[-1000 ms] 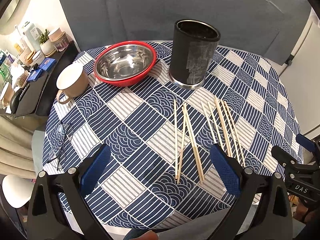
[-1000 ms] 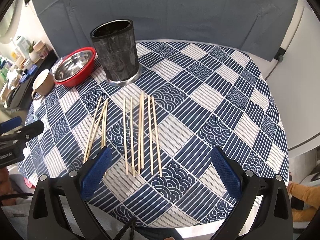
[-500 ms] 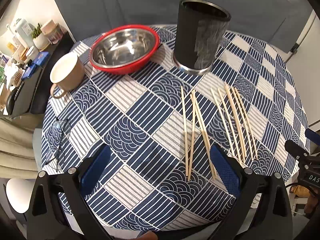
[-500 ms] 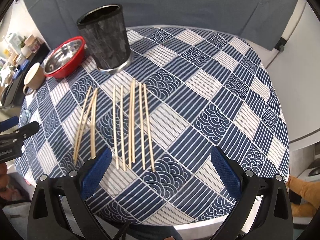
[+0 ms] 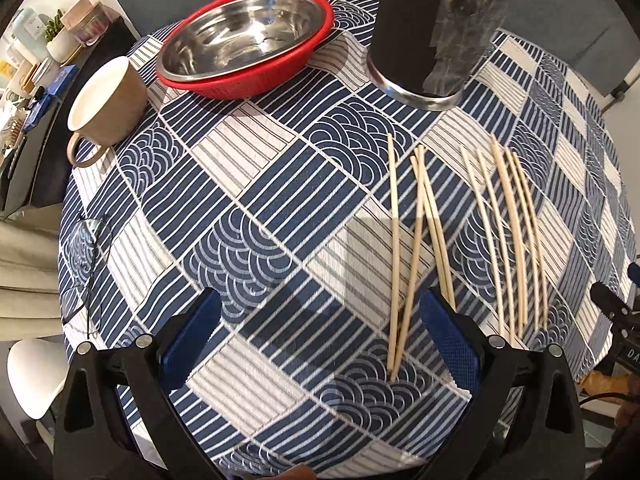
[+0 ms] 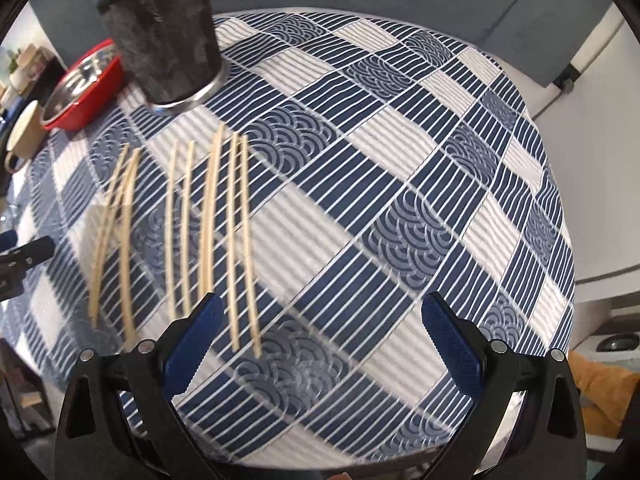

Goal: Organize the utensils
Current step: 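Lower both tools toward the chopsticks and close each on one chopstick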

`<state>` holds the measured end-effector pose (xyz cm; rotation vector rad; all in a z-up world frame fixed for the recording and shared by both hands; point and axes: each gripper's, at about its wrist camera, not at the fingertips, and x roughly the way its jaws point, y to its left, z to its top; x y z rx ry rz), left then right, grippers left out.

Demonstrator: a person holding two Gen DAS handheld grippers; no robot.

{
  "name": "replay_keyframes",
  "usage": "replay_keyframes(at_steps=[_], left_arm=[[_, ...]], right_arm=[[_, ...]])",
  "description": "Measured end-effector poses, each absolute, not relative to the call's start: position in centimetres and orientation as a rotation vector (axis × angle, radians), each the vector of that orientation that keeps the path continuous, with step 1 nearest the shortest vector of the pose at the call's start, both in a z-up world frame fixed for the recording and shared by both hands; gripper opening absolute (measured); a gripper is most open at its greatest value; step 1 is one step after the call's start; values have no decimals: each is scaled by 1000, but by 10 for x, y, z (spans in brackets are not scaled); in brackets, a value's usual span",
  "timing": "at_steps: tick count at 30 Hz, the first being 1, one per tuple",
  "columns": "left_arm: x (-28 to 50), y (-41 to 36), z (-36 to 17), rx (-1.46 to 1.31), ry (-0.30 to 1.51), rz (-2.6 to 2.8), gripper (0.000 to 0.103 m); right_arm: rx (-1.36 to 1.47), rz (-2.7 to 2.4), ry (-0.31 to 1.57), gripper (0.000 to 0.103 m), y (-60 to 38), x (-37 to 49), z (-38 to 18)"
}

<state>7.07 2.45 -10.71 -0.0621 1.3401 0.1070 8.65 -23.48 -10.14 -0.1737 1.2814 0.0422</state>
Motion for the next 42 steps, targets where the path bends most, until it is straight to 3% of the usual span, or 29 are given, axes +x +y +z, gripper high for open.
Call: replay_keyframes(at_steps=[20,42], left_arm=[[120,16,-157,-57,1412,141,97],[116,17,-164,-74,1334,108,99]], right_arm=[[-216,105,1347,95,-209,142,-163],[-77,78,1351,95,-231,145,-165]])
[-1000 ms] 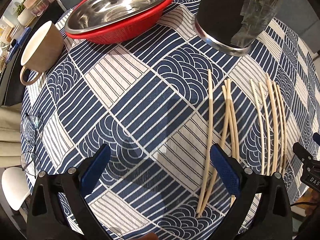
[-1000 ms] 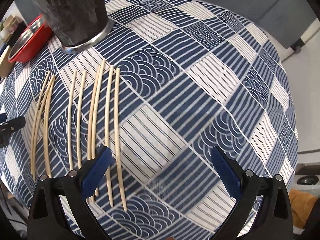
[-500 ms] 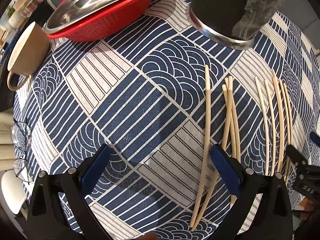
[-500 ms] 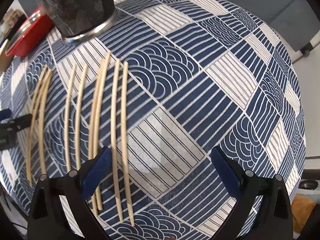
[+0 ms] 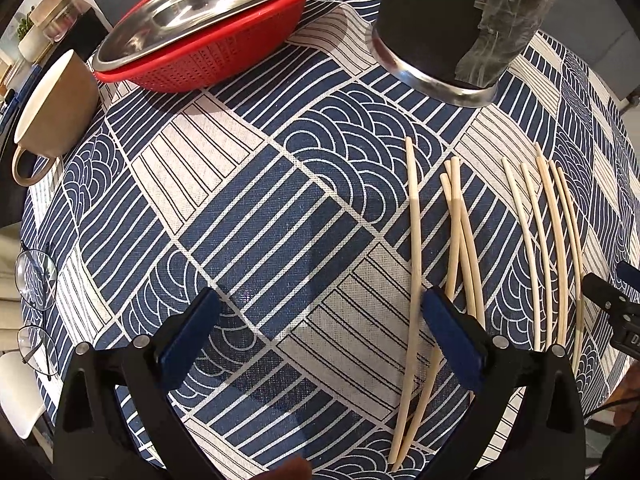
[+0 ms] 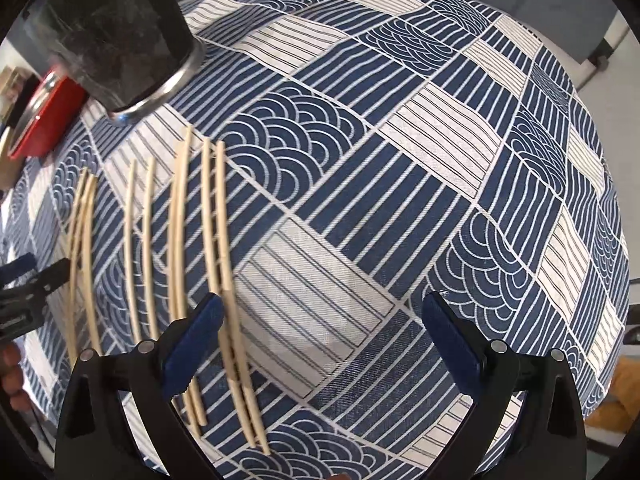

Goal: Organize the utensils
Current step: 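Lower both tools toward the chopsticks and close each on one chopstick, then lift the chopstick in the left tool while the right tool lifts its chopstick over the black holder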

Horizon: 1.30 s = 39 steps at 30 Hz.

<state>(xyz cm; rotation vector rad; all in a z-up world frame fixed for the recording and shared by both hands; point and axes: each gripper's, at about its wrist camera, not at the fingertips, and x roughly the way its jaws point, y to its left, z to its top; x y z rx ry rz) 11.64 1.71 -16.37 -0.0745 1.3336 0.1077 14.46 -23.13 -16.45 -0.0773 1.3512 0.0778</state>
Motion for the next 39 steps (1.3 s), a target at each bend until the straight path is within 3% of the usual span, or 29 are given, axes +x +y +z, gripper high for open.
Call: replay_keyframes(at_steps=[16,21,23,25,26,27,28,32,39], left_arm=[[102,24,-162,-64,1308,112,99],[91,39,-159,-63,1310,122,88],[84,44,-155,-56,1299,113,77],[79,51,-152,-62,1295,116,66],[77,53,-151,-63,1294,116,58],[75,55,-150,-62,1295,116,53],[72,58,-148,-62,1295,115,42],[66,66,-141,-69,1316,109,8],[50,89,-135,-144,1364,92,5]], right_arm=[[-62,100,1281,96,-233,129,-176],[-67,89,1278,93,-242,119,-172],[-58,83,1274,82,-251,114,-169],[-73,107,1255,51,-257,110,-163],[-82,115,1256,42,-257,108,-161],[-93,128,1252,26,-258,106,-160],[-101,138,1248,11,-257,104,-158],[-120,138,1267,5,-259,112,-156],[-80,114,1271,5,-282,115,-147]])
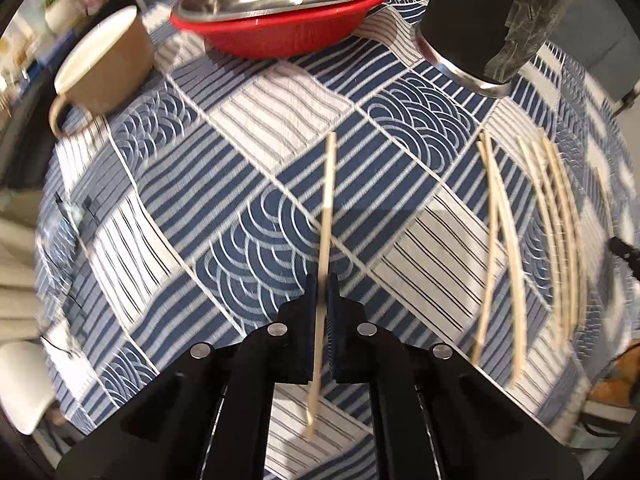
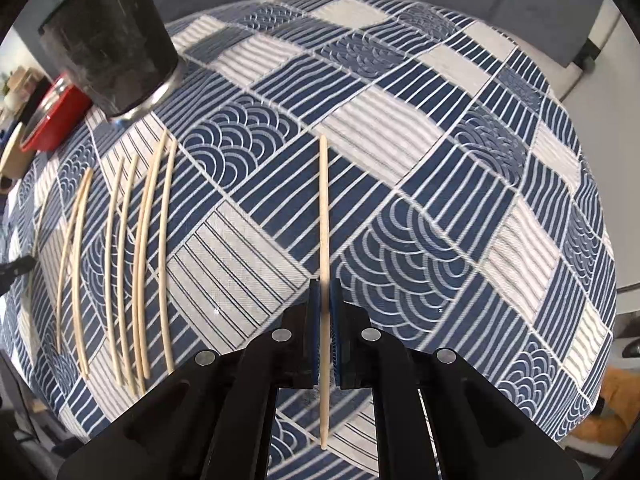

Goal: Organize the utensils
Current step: 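Lift the chopstick in the left tool while the right tool lifts its chopstick over the black holder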

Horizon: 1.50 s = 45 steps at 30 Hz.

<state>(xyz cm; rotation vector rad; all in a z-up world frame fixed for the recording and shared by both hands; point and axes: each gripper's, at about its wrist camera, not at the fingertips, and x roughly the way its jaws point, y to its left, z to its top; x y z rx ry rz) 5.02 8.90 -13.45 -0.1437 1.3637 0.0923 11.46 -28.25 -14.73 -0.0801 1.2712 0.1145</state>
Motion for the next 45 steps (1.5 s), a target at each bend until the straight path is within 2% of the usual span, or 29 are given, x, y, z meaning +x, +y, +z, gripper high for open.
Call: replay_keyframes(at_steps=[4,10,20,31,45], left_arm=[[44,105,-117,-186,1338,94,5],[57,116,-62,-214,1224,74,5],[119,79,15,-119,1048,69,5],[188,42,71,-91,902,34,5],[232,22,89,-197,703,-66,5]], right_arm=[[-50,133,1197,5,-287,113,-121],[13,177,1084,5,-289,131,-79],[21,265,984,5,-257,171,-19],[84,396,803,5,-211,221,38],[191,573,631,5,-171,266,61]])
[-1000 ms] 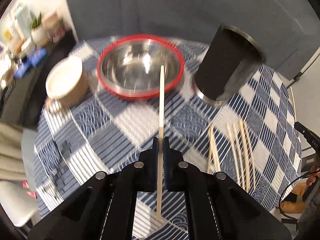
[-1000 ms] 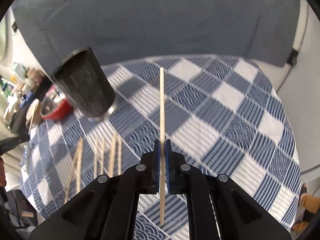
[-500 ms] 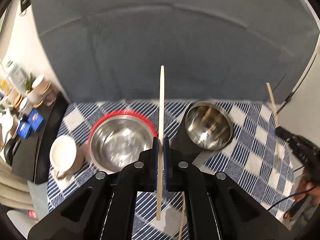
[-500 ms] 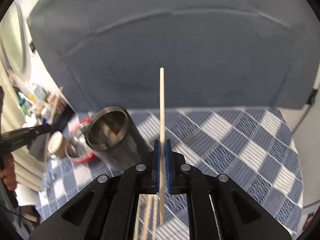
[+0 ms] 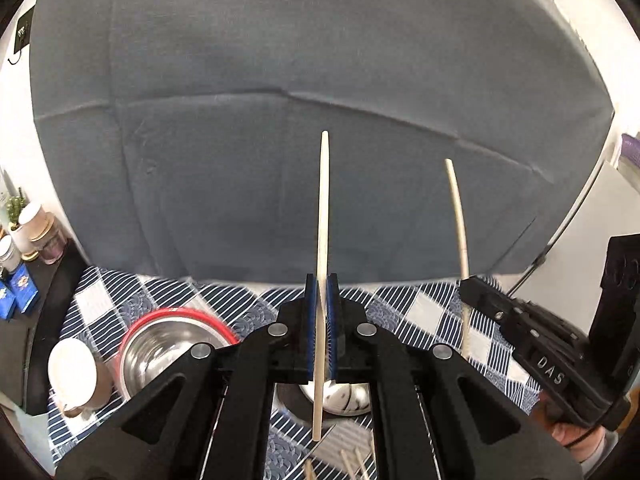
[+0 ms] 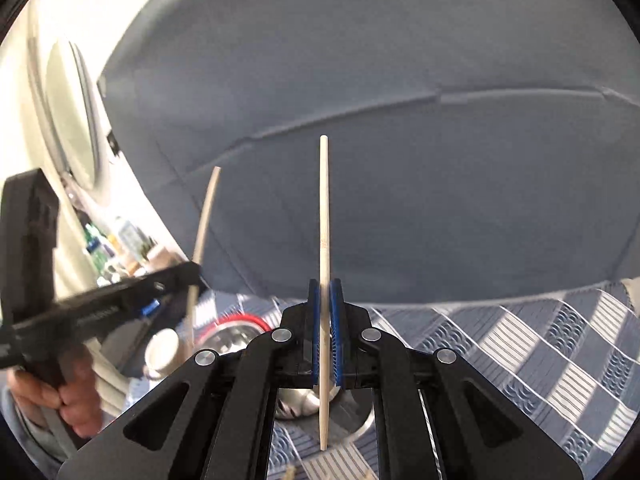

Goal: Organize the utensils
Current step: 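Lift the chopstick in the left tool while the right tool lifts its chopstick over the black holder, then open both tools to drop the chopsticks into the black holder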

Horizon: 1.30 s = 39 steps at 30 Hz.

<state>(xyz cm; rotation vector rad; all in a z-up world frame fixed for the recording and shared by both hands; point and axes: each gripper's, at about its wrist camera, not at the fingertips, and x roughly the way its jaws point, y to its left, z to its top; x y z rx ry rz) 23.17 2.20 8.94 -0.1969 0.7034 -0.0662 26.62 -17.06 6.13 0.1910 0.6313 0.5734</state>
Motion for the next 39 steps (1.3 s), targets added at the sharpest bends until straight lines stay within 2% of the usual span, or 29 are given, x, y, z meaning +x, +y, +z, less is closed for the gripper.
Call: replay_keyframes(at_steps=[12,26,35,36,38,39], left_arm=[[251,21,50,-278,605,-109,5],[234,22,10,-276,613,-155,5],[223,27,5,-245,643,-148,6],[222,28,7,-245,646,-143,8],[218,32,13,-244,645,-134,25],[216,32,17,-233,642,-117,26]], right_arm=[[290,671,516,5,-150,282,27],[207,664,572,5,-139,269,-22],[187,628,560,9,-148,256,-17],[188,621,557,10,-149,255,-14],[188,599,547,17,-152,252,-6],[187,588,540,30,-154,251,-2]])
